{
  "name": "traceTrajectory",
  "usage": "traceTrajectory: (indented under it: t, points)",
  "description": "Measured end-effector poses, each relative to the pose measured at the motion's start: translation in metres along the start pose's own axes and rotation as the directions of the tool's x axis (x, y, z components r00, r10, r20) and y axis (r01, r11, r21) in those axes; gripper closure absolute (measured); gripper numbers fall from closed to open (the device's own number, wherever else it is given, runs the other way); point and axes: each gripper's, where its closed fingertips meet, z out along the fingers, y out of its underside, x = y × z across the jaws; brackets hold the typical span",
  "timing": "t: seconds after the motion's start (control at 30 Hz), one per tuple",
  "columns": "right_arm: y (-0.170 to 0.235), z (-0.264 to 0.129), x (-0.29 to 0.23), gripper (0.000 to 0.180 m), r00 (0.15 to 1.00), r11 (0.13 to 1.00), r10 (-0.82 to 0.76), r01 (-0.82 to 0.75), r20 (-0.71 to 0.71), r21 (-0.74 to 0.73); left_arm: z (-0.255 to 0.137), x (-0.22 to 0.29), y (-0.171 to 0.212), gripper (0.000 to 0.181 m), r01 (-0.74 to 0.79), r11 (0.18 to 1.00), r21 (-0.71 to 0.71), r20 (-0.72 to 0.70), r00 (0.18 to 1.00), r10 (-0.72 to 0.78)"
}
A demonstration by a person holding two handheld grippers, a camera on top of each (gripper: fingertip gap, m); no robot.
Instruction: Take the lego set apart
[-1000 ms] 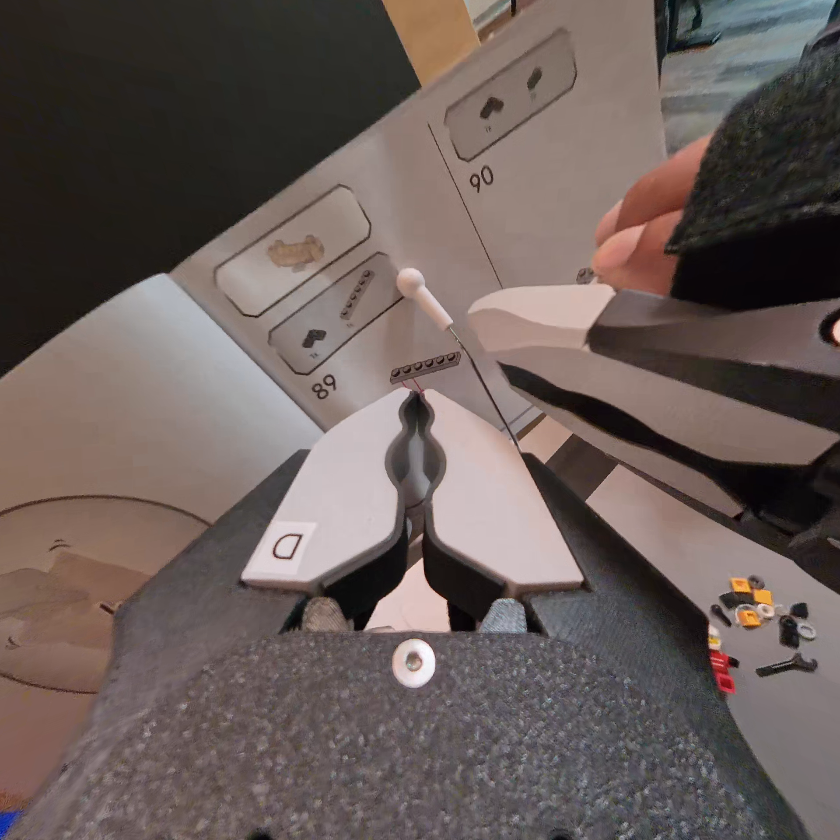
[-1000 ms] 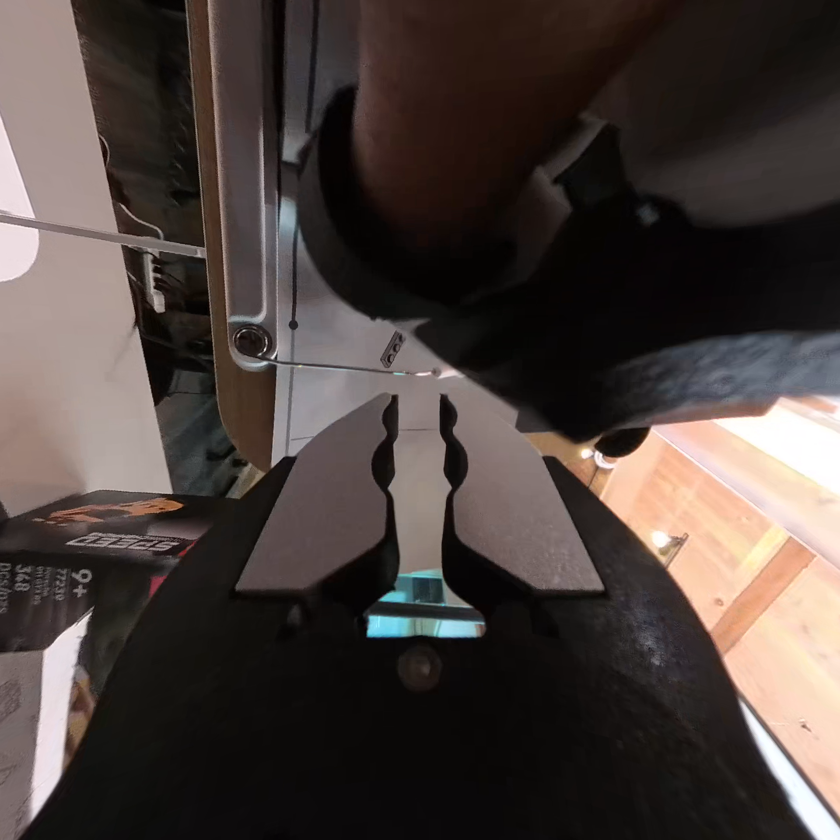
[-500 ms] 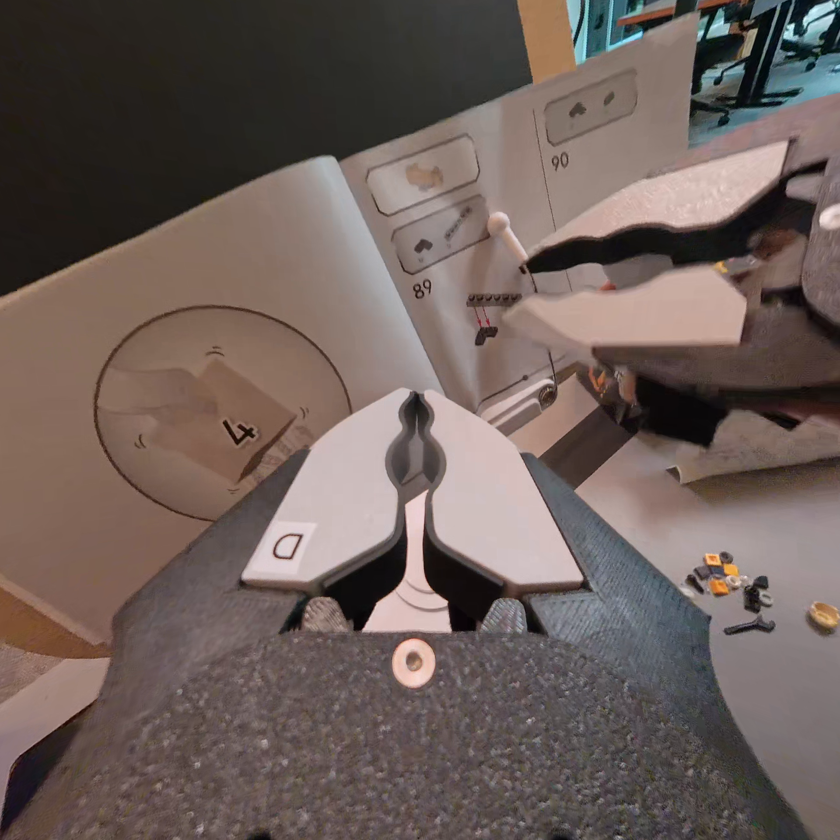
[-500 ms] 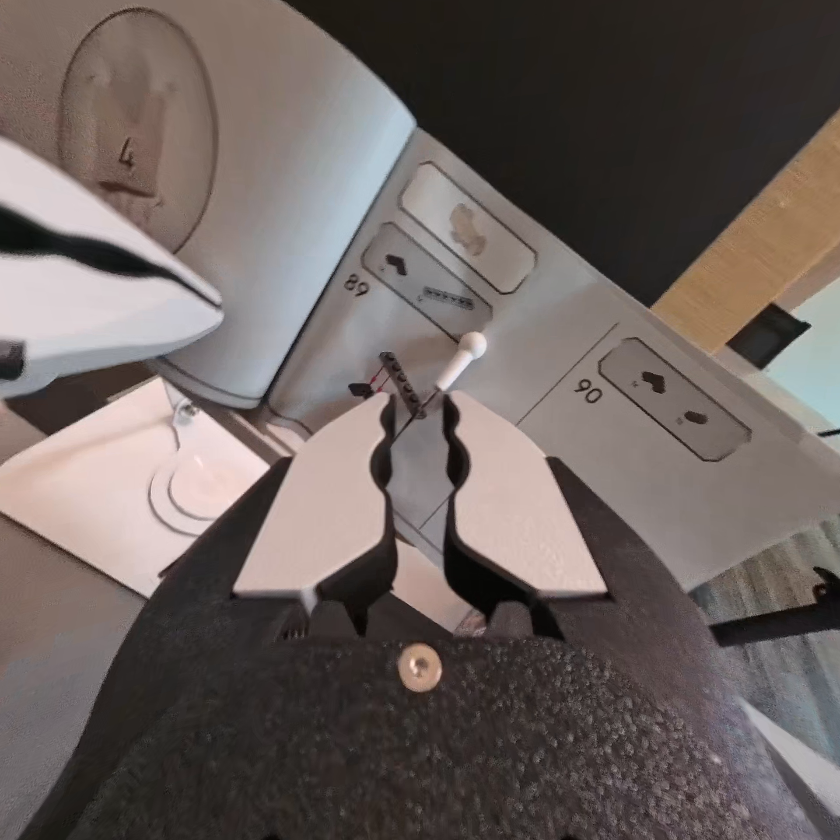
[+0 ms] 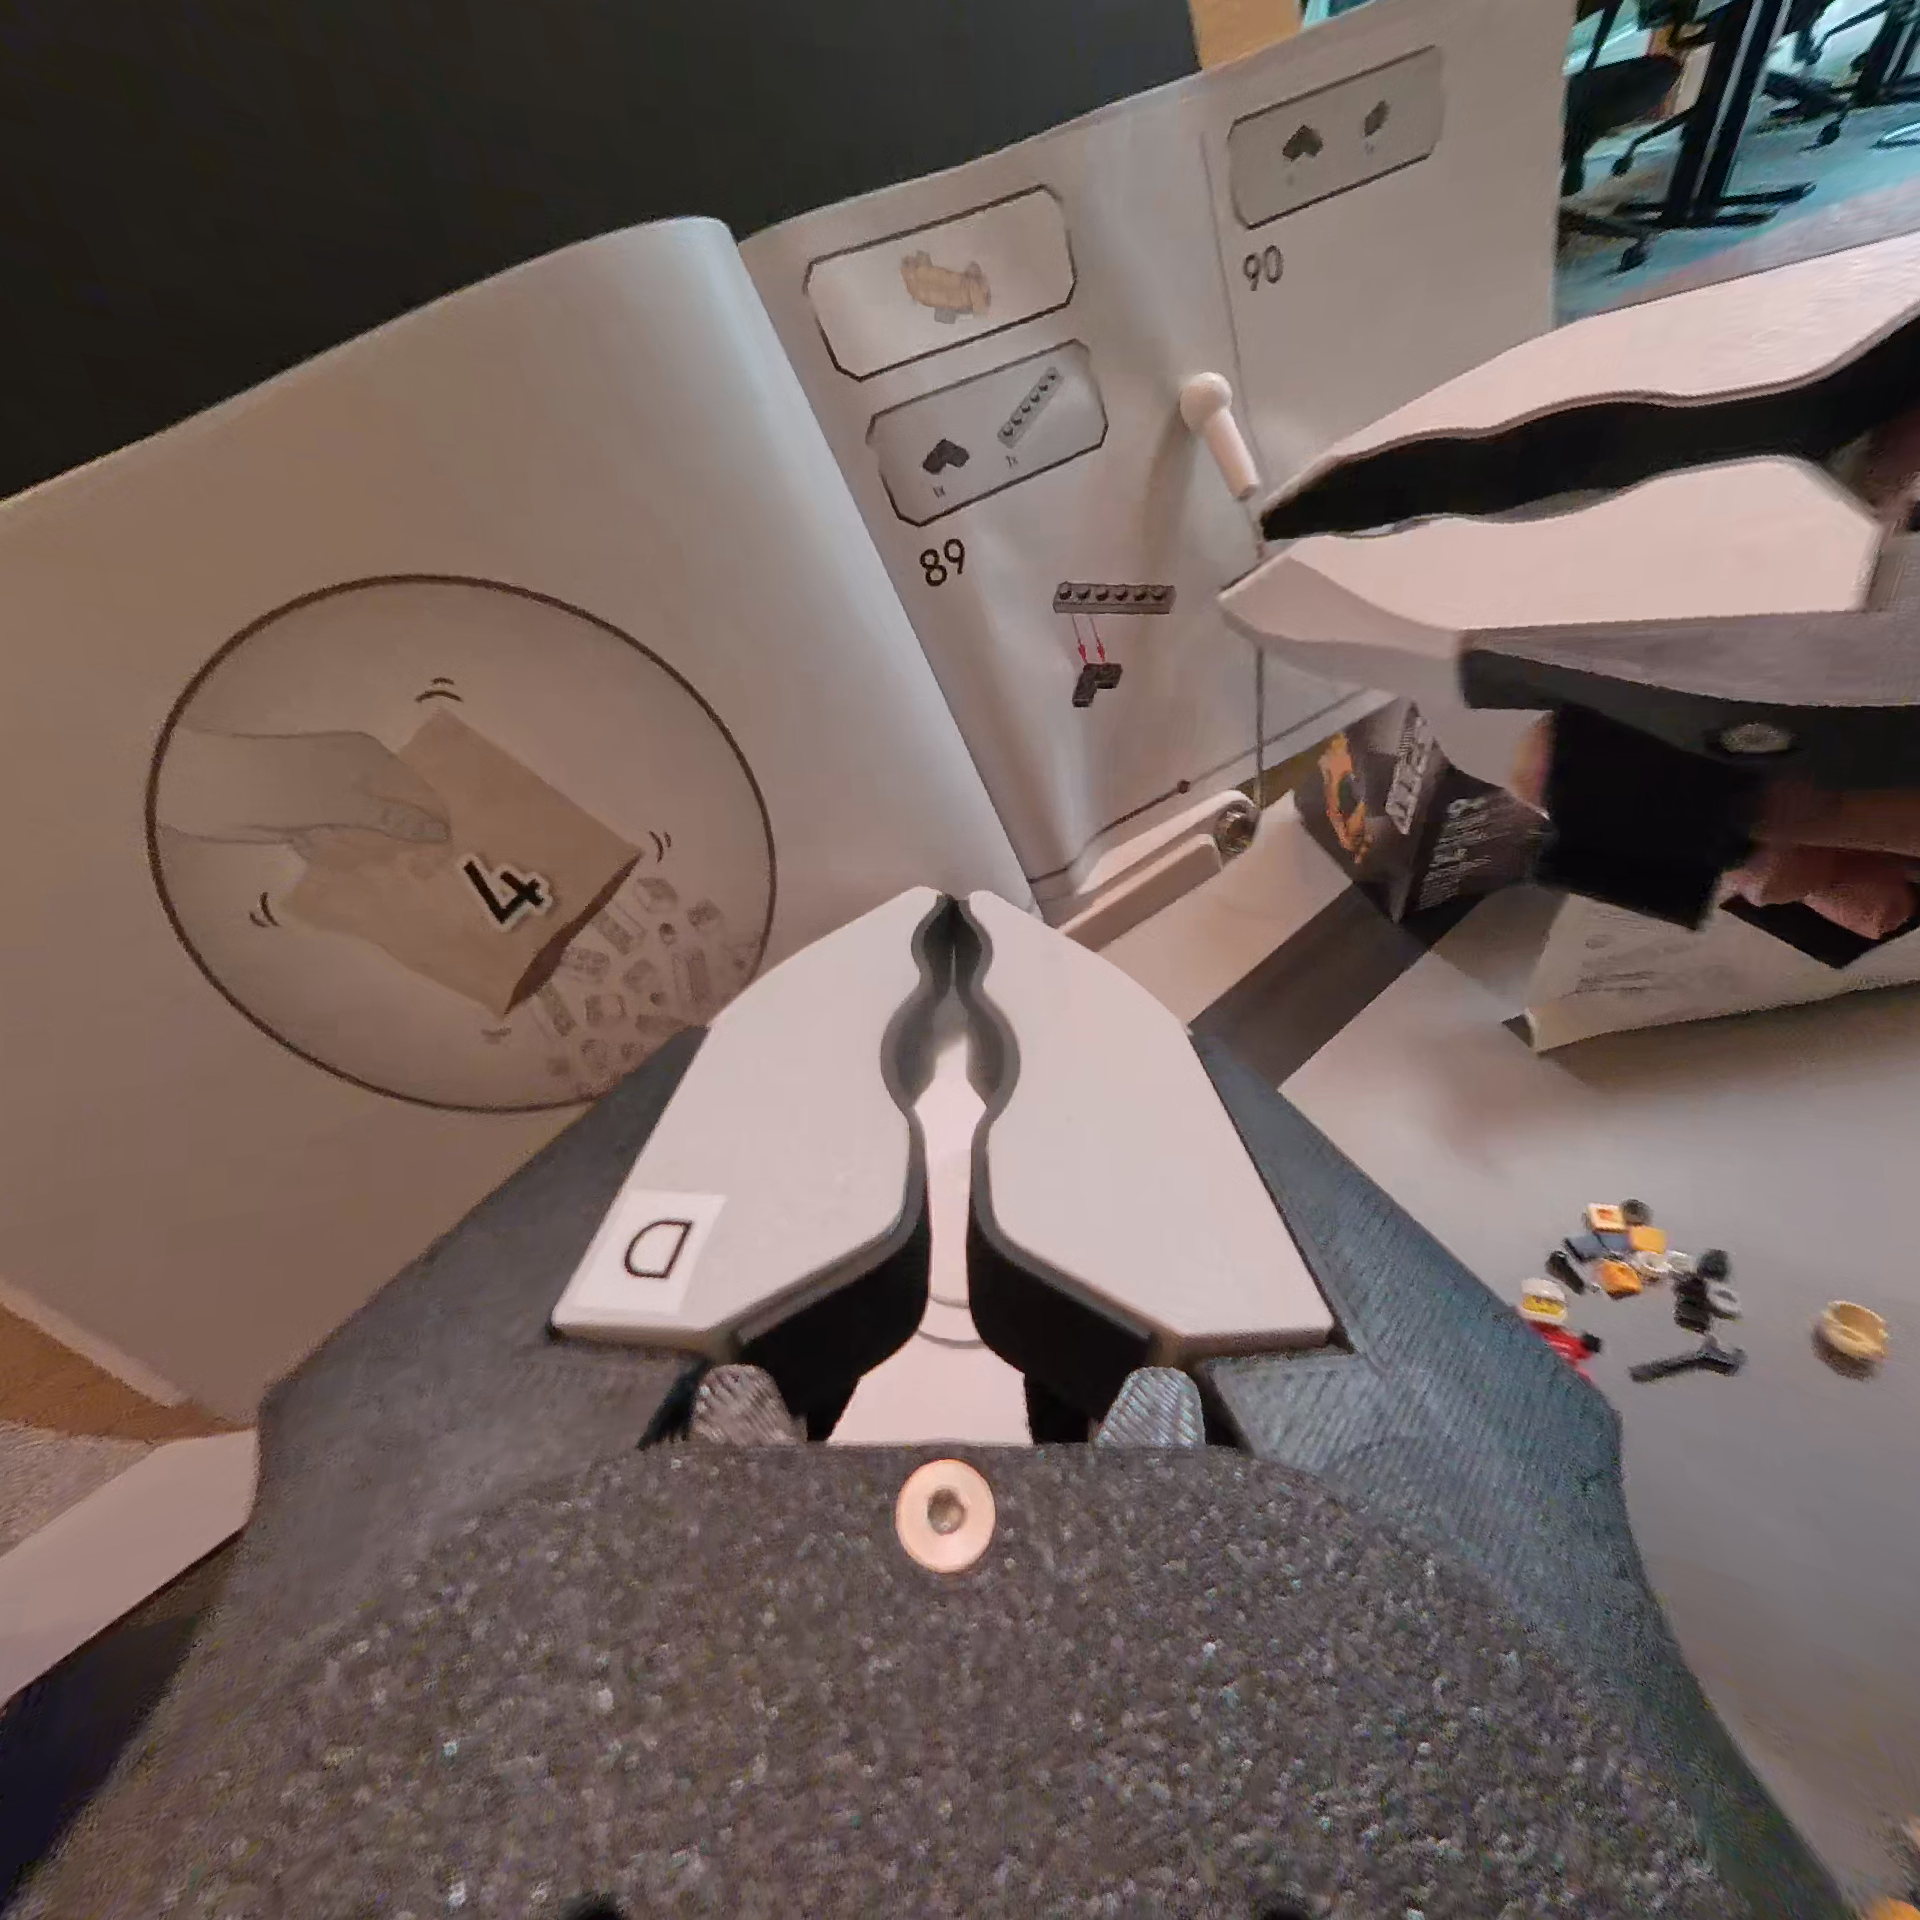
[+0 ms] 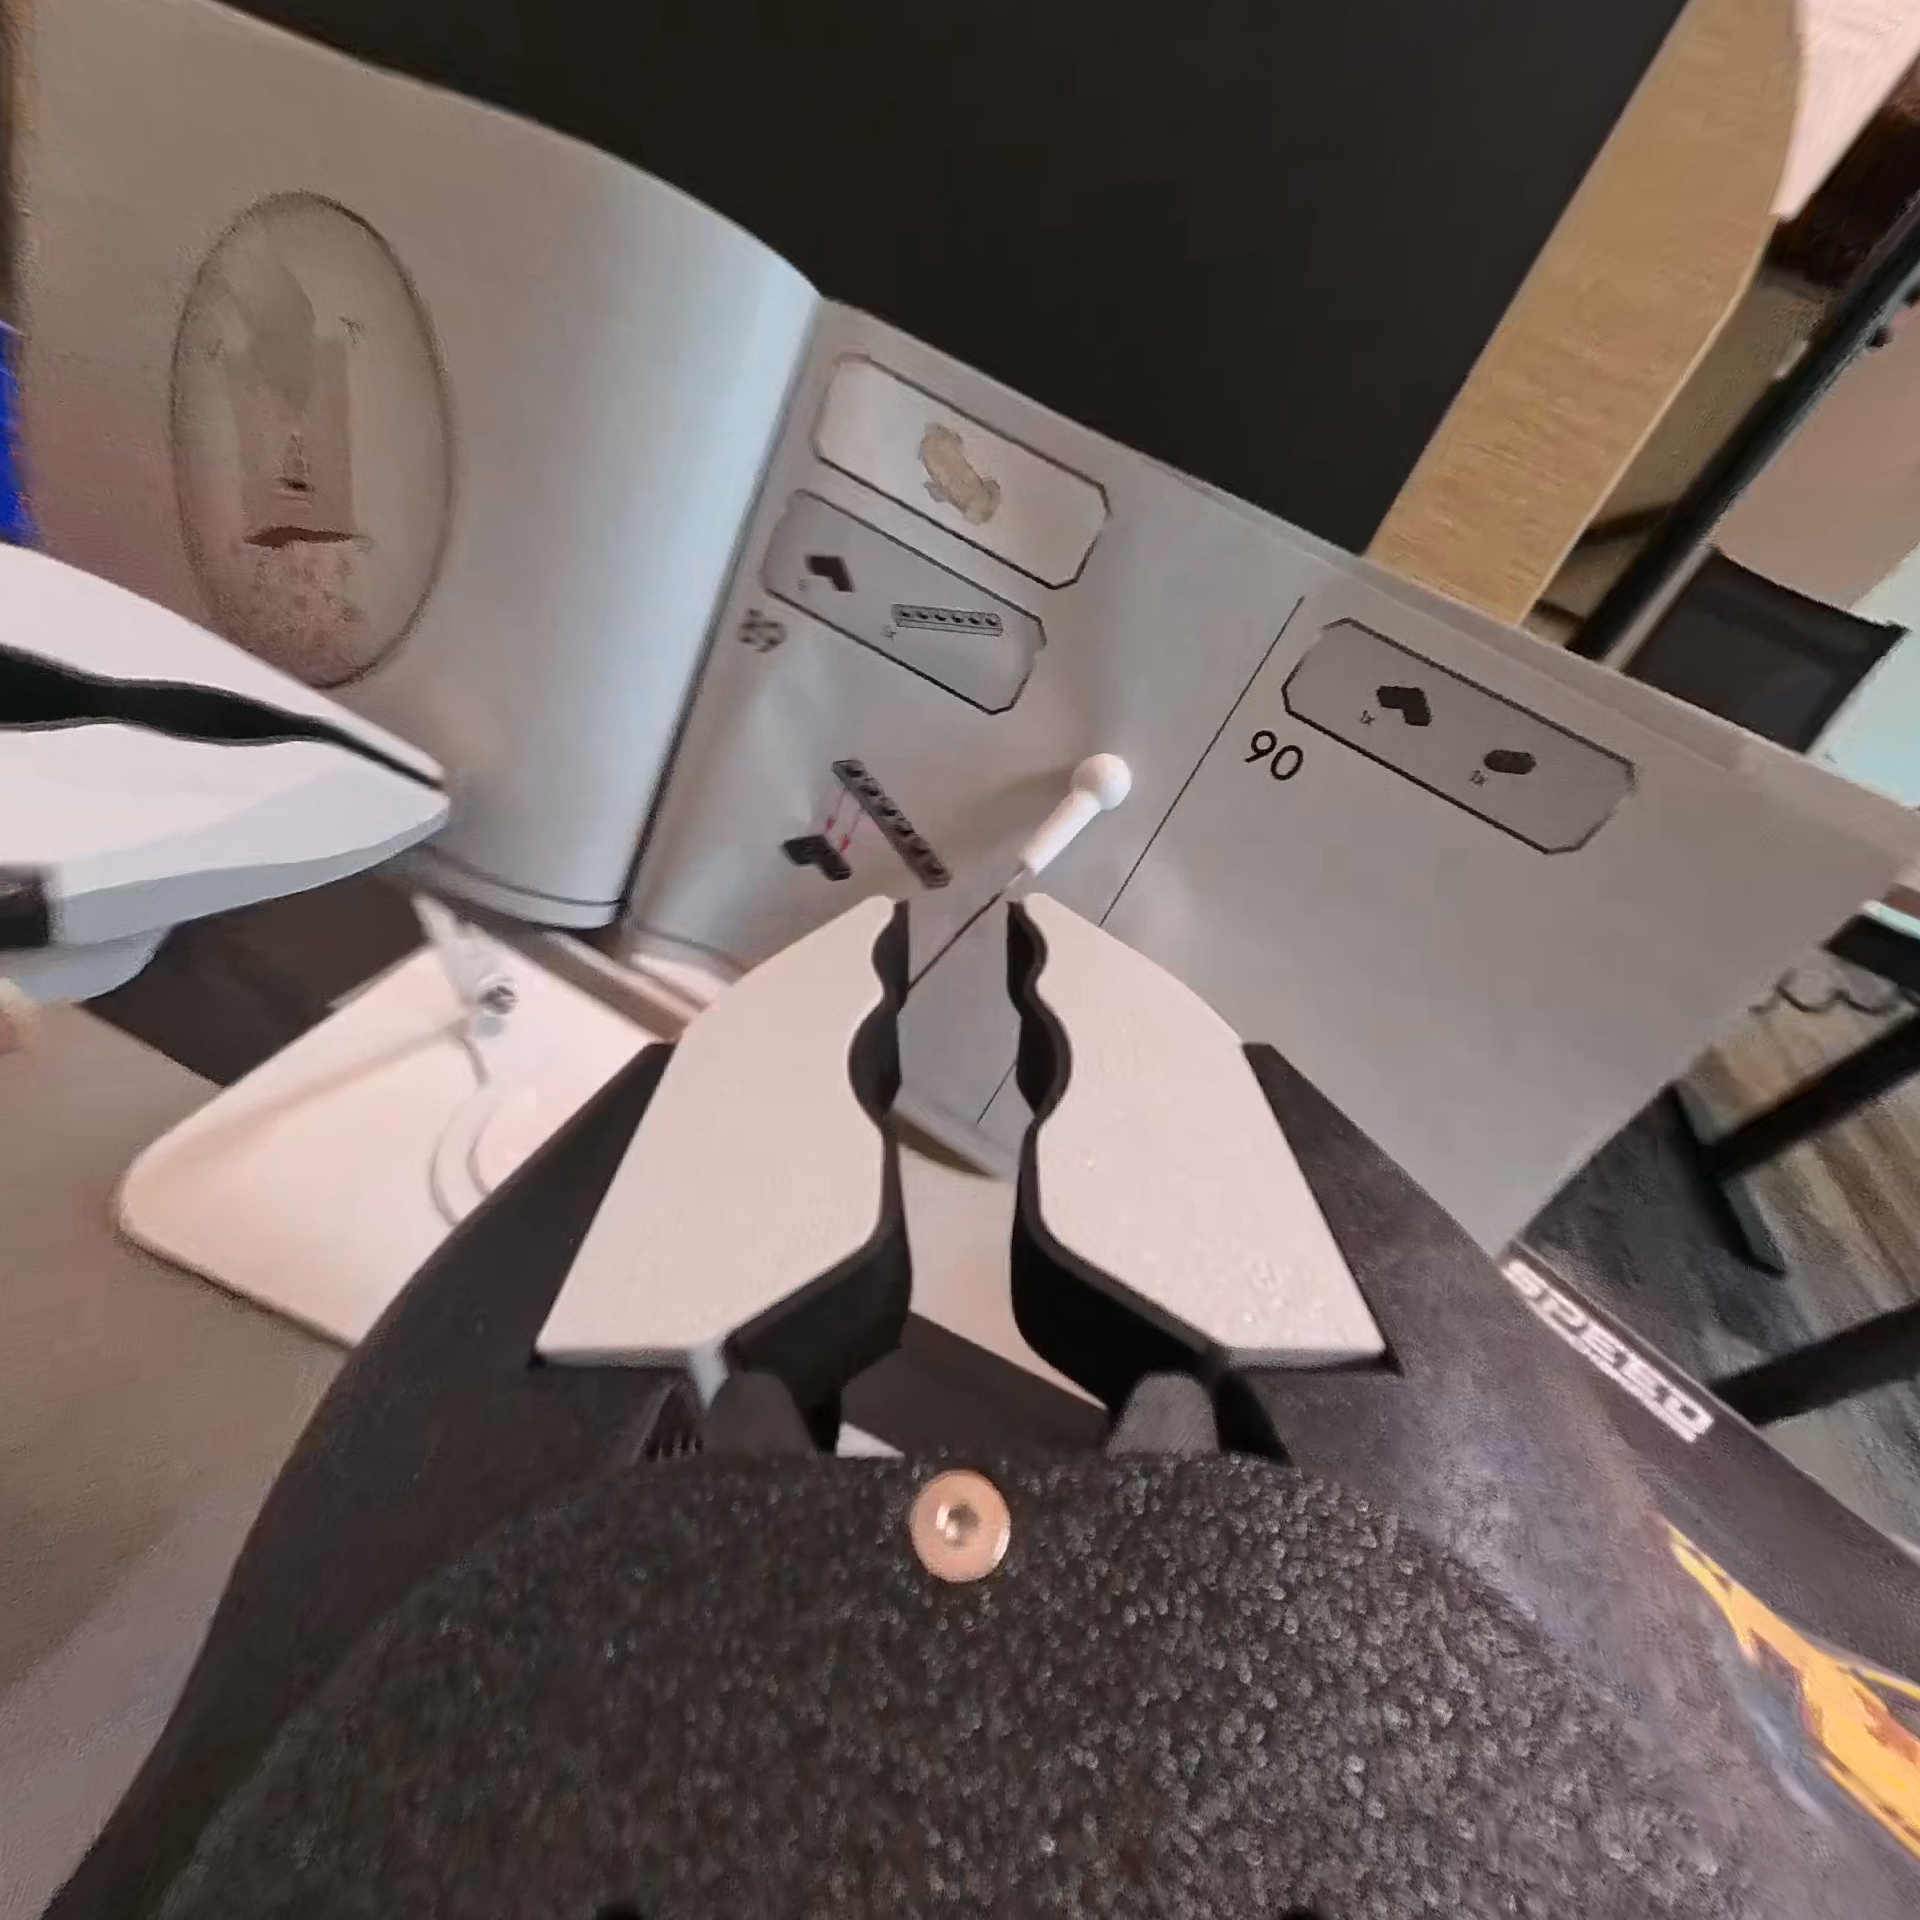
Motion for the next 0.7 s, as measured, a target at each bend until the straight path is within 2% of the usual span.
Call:
traceTrajectory:
  t: [0.03,0.17,0.4,0.5,0.6,0.7]
  points:
    - [-0.002,-0.013,-0.004,0.162,1.0,0.999,0.007,-0.008,0.022,0.039,-0.006,0.003,0.0,0.181,0.008,1.0,0.008,-0.012,1.0,-0.008]
    - [0.017,-0.082,-0.02,0.16,0.997,0.988,0.027,-0.038,0.072,0.15,-0.044,0.015,0.001,0.181,0.032,0.996,0.081,-0.063,0.998,-0.027]
    - [0.098,-0.174,-0.026,0.155,0.987,0.995,0.094,-0.098,0.134,0.019,-0.123,0.034,0.013,0.181,-0.005,0.989,0.146,-0.094,0.995,0.019]
    - [0.111,-0.204,-0.051,0.158,0.958,0.997,0.081,-0.079,0.275,-0.02,-0.156,0.049,0.022,0.181,0.019,0.991,0.129,-0.148,0.989,0.0]
    - [0.121,-0.232,-0.09,0.16,0.877,0.998,0.057,-0.033,0.477,-0.058,-0.187,0.068,0.041,0.181,0.043,0.996,0.084,-0.194,0.981,-0.026]
    - [0.134,-0.251,-0.126,0.161,0.786,0.998,-0.004,0.038,0.619,-0.042,-0.209,0.1,0.071,0.181,0.071,0.997,-0.007,-0.281,0.957,-0.07]
